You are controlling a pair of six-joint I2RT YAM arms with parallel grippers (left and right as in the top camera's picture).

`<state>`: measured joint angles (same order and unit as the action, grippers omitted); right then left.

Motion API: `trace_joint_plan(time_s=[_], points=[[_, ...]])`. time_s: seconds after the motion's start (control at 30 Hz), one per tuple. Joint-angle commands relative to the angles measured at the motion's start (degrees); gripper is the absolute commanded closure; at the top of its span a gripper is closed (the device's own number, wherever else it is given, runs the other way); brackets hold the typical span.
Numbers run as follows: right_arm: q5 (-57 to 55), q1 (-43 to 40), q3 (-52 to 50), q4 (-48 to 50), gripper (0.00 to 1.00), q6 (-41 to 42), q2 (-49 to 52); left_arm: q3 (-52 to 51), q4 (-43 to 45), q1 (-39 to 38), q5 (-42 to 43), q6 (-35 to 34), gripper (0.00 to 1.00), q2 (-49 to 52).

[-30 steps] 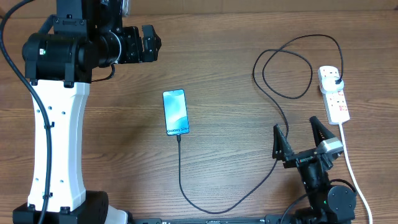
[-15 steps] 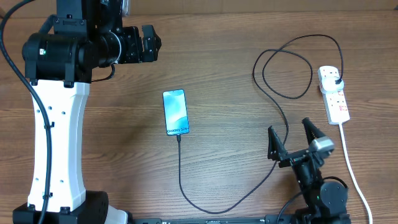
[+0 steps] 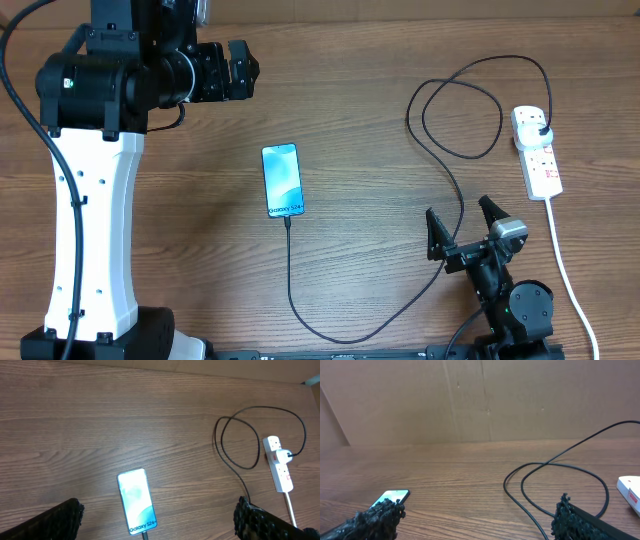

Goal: Plug charger to phone and switch on socket

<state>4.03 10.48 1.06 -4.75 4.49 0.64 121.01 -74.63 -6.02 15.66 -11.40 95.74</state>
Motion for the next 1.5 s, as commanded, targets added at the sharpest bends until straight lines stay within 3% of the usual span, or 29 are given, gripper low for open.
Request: trace_joint_plan(time_s=[0.0, 1.1, 1.27, 1.47], points=[[-0.1, -0.2, -0.6, 0.2, 0.0, 0.1, -0.5, 0.6, 0.0, 0.0, 0.5, 0.7, 0.0, -0.2], [-0.1, -0.2, -0.6, 0.2, 0.0, 0.1, -0.5, -1.2, -3.1, 0.0, 0.5, 0.7, 0.0, -3.6], [-0.1, -0.2, -0.6, 0.2, 0.0, 0.1, -0.5, -8.8, 1.3, 0.1, 0.2, 0.7, 0.0, -8.7], [-0.1, -0.2, -0.6, 0.2, 0.0, 0.1, -0.5, -27.4, 11.5, 1.7, 0.3, 0.7, 0.0, -19.5]])
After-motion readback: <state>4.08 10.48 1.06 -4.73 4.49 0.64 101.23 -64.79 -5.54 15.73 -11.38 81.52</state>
